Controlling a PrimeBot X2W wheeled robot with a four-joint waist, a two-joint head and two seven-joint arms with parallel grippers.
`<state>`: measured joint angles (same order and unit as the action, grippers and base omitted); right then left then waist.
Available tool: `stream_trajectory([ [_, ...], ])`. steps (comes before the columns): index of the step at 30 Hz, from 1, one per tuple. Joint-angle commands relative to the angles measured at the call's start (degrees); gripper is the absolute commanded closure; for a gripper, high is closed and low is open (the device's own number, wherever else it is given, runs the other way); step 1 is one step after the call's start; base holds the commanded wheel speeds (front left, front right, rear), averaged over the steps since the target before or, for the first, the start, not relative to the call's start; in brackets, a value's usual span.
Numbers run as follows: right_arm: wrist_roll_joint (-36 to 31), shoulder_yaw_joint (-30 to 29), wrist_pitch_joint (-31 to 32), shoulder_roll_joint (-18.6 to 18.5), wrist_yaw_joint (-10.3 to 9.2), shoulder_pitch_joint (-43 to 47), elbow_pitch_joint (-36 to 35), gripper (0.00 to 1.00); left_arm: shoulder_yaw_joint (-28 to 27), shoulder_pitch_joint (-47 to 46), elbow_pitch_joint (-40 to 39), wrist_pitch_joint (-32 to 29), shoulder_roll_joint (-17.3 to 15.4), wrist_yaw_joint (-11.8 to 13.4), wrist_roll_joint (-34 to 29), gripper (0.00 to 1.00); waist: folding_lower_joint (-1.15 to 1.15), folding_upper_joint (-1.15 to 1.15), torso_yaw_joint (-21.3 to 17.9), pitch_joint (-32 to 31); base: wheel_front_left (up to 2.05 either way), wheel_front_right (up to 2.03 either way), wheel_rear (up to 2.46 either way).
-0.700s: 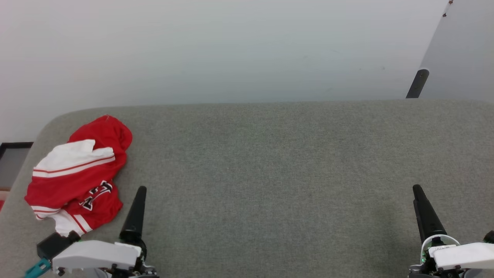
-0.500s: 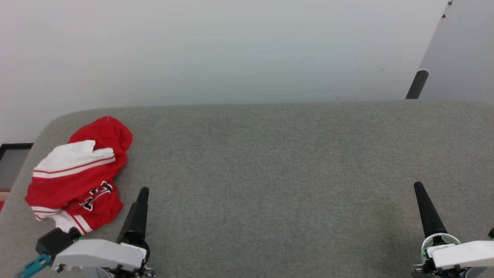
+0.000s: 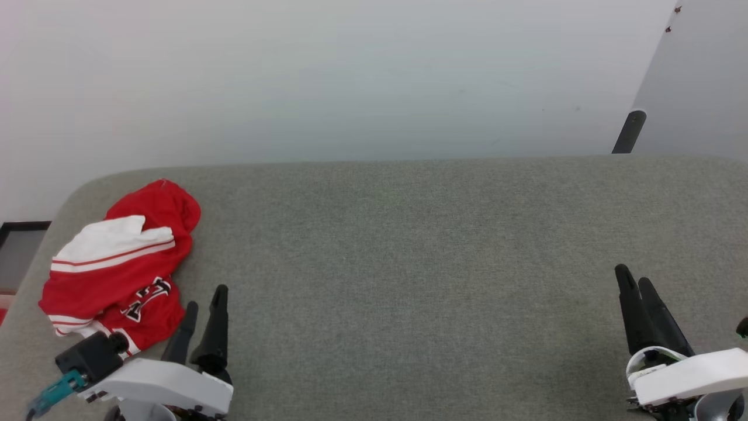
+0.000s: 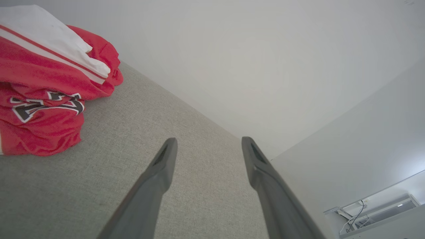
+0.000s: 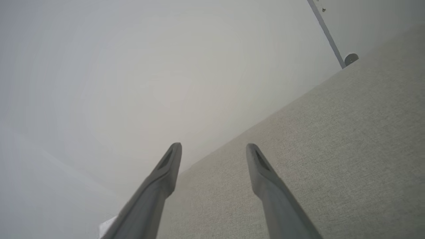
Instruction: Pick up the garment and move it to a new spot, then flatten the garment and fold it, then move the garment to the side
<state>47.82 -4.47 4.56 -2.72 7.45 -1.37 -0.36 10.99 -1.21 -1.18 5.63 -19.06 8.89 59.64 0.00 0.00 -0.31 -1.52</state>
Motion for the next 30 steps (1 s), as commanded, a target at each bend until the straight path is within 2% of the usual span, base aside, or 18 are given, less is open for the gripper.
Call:
stream_trajectory([
  [1,-2.59,0.32,0.09,-0.18,0.04,-0.26,-1.39,0.0,0.53,-1.04,-0.91,0.61,-1.05,0.47,-1.81,0.0,0.0,0.0,-0.06,-0.07,0.0,0.0,0.0],
  [16,-15.66,0.04,-0.71,-1.3,0.04,1.18,-3.6,0.0,2.36,-0.21,-0.55,3.93,-3.82,0.6,-11.19,0.0,0.0,0.0,-0.45,-1.15,0.0,0.0,0.0],
  [30,-24.34,-0.73,-0.8,-1.46,0.05,2.7,-5.63,0.0,-0.09,1.99,-0.29,5.75,-3.44,-1.89,-20.02,0.0,0.0,0.0,-0.53,-2.43,0.0,0.0,0.0],
])
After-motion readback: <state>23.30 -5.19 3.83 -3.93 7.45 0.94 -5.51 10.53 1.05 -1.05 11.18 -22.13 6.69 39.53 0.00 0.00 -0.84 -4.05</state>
